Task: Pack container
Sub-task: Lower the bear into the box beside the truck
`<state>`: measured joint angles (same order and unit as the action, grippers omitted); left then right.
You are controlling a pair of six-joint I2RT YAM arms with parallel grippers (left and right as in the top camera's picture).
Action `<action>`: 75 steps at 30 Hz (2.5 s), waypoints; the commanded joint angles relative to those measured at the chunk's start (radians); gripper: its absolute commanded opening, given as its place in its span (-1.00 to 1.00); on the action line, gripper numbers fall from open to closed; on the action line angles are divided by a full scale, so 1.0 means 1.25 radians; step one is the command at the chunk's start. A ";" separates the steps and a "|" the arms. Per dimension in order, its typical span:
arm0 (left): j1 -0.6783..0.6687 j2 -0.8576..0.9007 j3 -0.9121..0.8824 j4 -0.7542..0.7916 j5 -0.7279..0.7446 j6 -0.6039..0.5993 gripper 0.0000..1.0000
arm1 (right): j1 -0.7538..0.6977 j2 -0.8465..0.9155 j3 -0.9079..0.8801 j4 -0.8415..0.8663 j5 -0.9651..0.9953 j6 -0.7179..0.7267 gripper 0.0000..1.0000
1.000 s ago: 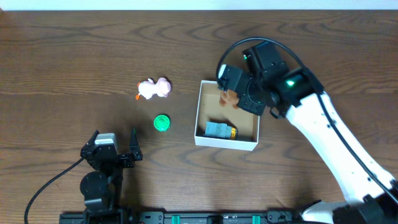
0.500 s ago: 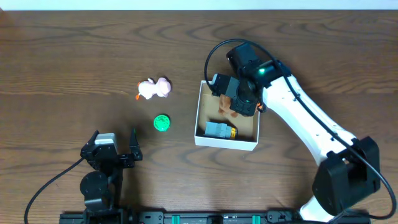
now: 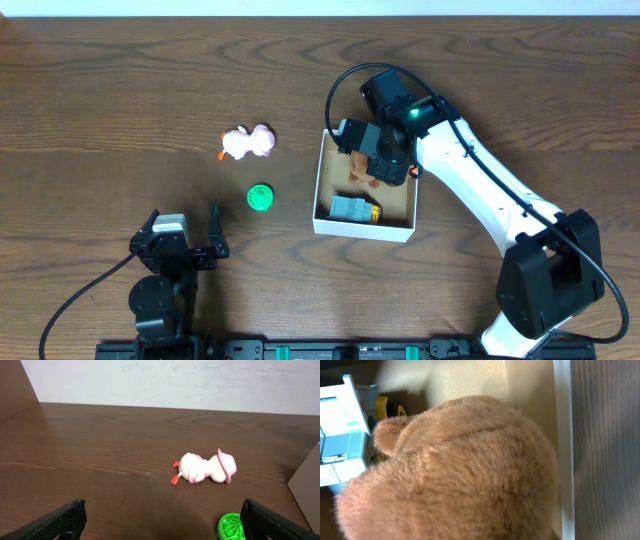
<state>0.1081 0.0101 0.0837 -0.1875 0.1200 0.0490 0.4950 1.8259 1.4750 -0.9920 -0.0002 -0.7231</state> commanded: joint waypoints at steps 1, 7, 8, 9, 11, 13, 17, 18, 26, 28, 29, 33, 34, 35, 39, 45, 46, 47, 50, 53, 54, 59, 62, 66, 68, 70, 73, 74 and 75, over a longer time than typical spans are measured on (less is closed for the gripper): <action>-0.003 -0.005 -0.012 -0.028 -0.001 -0.004 0.96 | -0.009 0.005 -0.003 0.005 0.006 0.010 -0.94; -0.003 -0.005 -0.012 -0.028 -0.001 -0.004 0.96 | -0.028 0.006 -0.004 0.003 0.019 0.024 -0.95; -0.003 -0.005 -0.012 -0.028 -0.001 -0.004 0.96 | -0.032 0.005 -0.004 0.003 0.018 0.031 -0.96; -0.003 -0.005 -0.012 -0.028 -0.001 -0.004 0.96 | -0.036 0.006 -0.004 0.003 0.018 0.032 -0.97; -0.003 -0.005 -0.012 -0.028 -0.001 -0.004 0.96 | -0.041 0.006 -0.004 0.004 0.018 0.044 -0.96; -0.003 -0.005 -0.012 -0.028 -0.001 -0.004 0.96 | -0.044 0.006 -0.004 0.004 0.017 0.045 -0.96; -0.003 -0.005 -0.012 -0.028 -0.001 -0.004 0.96 | -0.043 0.006 -0.004 0.004 0.016 0.046 -0.94; -0.003 -0.005 -0.012 -0.028 -0.001 -0.004 0.96 | -0.044 0.006 -0.004 0.003 0.014 0.046 -0.86; -0.003 -0.005 -0.012 -0.028 -0.001 -0.004 0.96 | -0.043 0.006 -0.004 -0.003 0.014 0.073 -0.09; -0.003 -0.005 -0.012 -0.028 -0.001 -0.004 0.96 | -0.043 0.006 -0.005 -0.006 0.014 0.073 -0.07; -0.003 -0.005 -0.012 -0.028 -0.001 -0.004 0.96 | -0.043 0.006 -0.004 -0.008 0.014 0.072 -0.07; -0.003 -0.005 -0.012 -0.028 -0.001 -0.004 0.96 | -0.043 0.006 -0.004 -0.009 0.014 0.073 -0.05; -0.003 -0.005 -0.012 -0.028 -0.001 -0.004 0.96 | -0.043 0.006 -0.005 -0.009 0.014 0.073 -0.02; -0.003 -0.005 -0.012 -0.028 -0.001 -0.004 0.96 | -0.043 0.006 -0.004 -0.009 0.014 0.073 0.01; -0.003 -0.005 -0.012 -0.028 -0.001 -0.004 0.96 | -0.043 0.006 -0.004 -0.012 0.014 0.073 0.11; -0.003 -0.005 -0.012 -0.028 -0.001 -0.004 0.96 | -0.035 0.006 -0.004 -0.011 0.002 0.072 0.27; -0.003 -0.005 -0.012 -0.028 -0.001 -0.004 0.96 | -0.034 0.006 -0.004 -0.011 -0.005 0.072 0.32; -0.003 -0.005 -0.012 -0.028 -0.001 -0.004 0.96 | -0.034 0.006 -0.005 -0.011 -0.010 0.072 0.34; -0.003 -0.005 -0.012 -0.028 -0.001 -0.004 0.96 | -0.034 0.006 -0.004 -0.011 -0.013 0.072 0.37; -0.003 -0.005 -0.012 -0.028 -0.001 -0.004 0.96 | -0.034 0.006 -0.004 -0.011 -0.013 0.072 0.38; -0.003 -0.005 -0.012 -0.028 -0.001 -0.004 0.96 | -0.034 0.005 -0.004 -0.011 -0.013 0.073 0.39; -0.003 -0.005 -0.012 -0.028 -0.001 -0.004 0.96 | -0.034 0.005 -0.004 -0.011 -0.013 0.072 0.43; -0.003 -0.005 -0.012 -0.028 -0.001 -0.004 0.96 | -0.034 0.005 -0.004 -0.012 -0.013 0.072 0.51; -0.003 -0.005 -0.012 -0.028 -0.001 -0.004 0.96 | -0.034 0.005 -0.004 -0.012 -0.013 0.073 0.56; -0.003 -0.005 -0.012 -0.028 -0.001 -0.004 0.96 | -0.034 0.006 -0.004 -0.012 -0.013 0.073 0.56; -0.003 -0.005 -0.012 -0.028 -0.001 -0.004 0.96 | -0.034 0.005 -0.004 -0.012 -0.013 0.079 0.57; -0.003 -0.005 -0.012 -0.028 -0.001 -0.004 0.96 | -0.034 0.005 -0.004 -0.017 -0.013 0.079 0.56; -0.003 -0.005 -0.012 -0.028 -0.001 -0.004 0.96 | -0.034 0.006 -0.005 -0.018 -0.013 0.079 0.56; -0.003 -0.005 -0.012 -0.028 -0.001 -0.004 0.96 | -0.034 0.005 -0.004 -0.018 -0.013 0.081 0.55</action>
<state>0.1081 0.0101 0.0837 -0.1875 0.1200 0.0490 0.4492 1.8259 1.4750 -1.0115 -0.0078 -0.6384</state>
